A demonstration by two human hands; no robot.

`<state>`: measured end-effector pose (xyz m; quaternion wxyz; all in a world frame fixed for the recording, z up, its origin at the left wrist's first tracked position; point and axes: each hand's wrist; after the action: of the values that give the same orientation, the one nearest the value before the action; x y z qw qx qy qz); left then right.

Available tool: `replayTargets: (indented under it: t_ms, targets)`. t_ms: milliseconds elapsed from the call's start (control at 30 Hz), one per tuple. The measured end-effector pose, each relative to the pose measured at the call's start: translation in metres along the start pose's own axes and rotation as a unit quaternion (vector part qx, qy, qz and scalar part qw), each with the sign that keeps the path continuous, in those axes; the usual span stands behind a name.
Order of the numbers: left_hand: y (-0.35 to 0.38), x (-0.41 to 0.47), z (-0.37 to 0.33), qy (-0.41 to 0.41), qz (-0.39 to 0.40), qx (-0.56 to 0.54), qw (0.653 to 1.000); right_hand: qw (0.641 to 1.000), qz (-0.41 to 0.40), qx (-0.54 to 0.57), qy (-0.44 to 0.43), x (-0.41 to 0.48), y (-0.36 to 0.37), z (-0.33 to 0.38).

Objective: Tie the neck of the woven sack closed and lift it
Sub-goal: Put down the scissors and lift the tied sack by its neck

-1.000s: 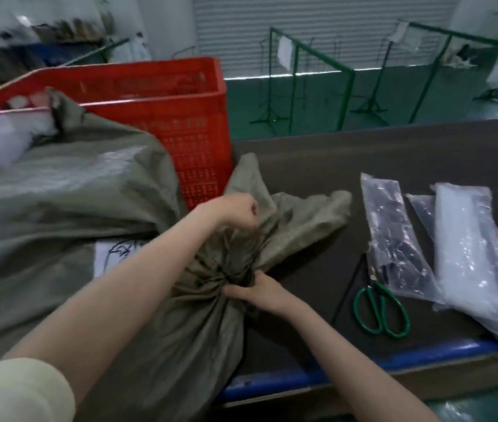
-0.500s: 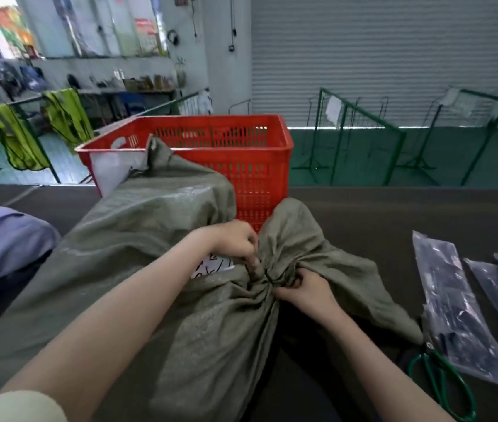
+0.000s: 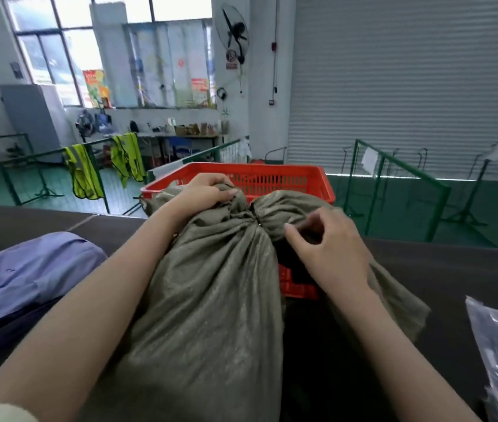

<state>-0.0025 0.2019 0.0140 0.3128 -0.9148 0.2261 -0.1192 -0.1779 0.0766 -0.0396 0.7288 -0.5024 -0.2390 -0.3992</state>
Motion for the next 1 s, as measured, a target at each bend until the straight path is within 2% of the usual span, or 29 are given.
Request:
replayTargets:
  t_ms: [67,167,300,400,467,600,767,867,1000]
  targets:
    - [-0.009,0.004,0.004,-0.01,-0.056,-0.04,0.998,0.996,0.083,0.013,-0.026,0.014,0.012,0.005]
    - [-0.014,0.009,0.011,-0.013,-0.137,-0.065,0.988,0.972,0.226,0.062,0.004,0.031,0.015,0.017]
    - [-0.008,0.011,0.011,-0.036,-0.215,-0.146,0.965,0.94,0.323,0.105,0.026,0.049,0.004,0.029]
    - [0.008,0.006,-0.005,-0.034,-0.239,-0.149,0.959,0.903,0.4,0.154,0.042,0.058,0.0,0.035]
    - [0.017,-0.001,-0.019,-0.012,-0.241,-0.14,0.96,0.916,0.385,0.11,0.019,0.063,0.004,0.024]
    - [0.017,-0.006,-0.036,0.031,-0.226,-0.154,0.961,0.964,0.266,0.015,-0.014,0.074,0.0,-0.003]
    - [-0.002,-0.004,-0.06,0.08,-0.244,-0.153,0.954,0.979,0.19,0.047,-0.058,0.107,-0.022,-0.003]
    - [-0.011,0.002,-0.072,0.093,-0.261,-0.162,0.947,0.977,0.203,0.043,-0.045,0.136,-0.032,0.004]
    - [-0.027,0.005,-0.089,0.115,-0.27,-0.221,0.93,0.974,0.171,0.151,0.008,0.16,-0.048,0.031]
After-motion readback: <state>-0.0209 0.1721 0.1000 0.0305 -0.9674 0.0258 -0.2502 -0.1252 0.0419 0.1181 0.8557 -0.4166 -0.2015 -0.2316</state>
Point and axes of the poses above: each hand's wrist, its own x-axis towards the middle knuckle, its own y-axis out of the palm, z = x × y, and after that the axes turned 14 degrees about -y, right-handed
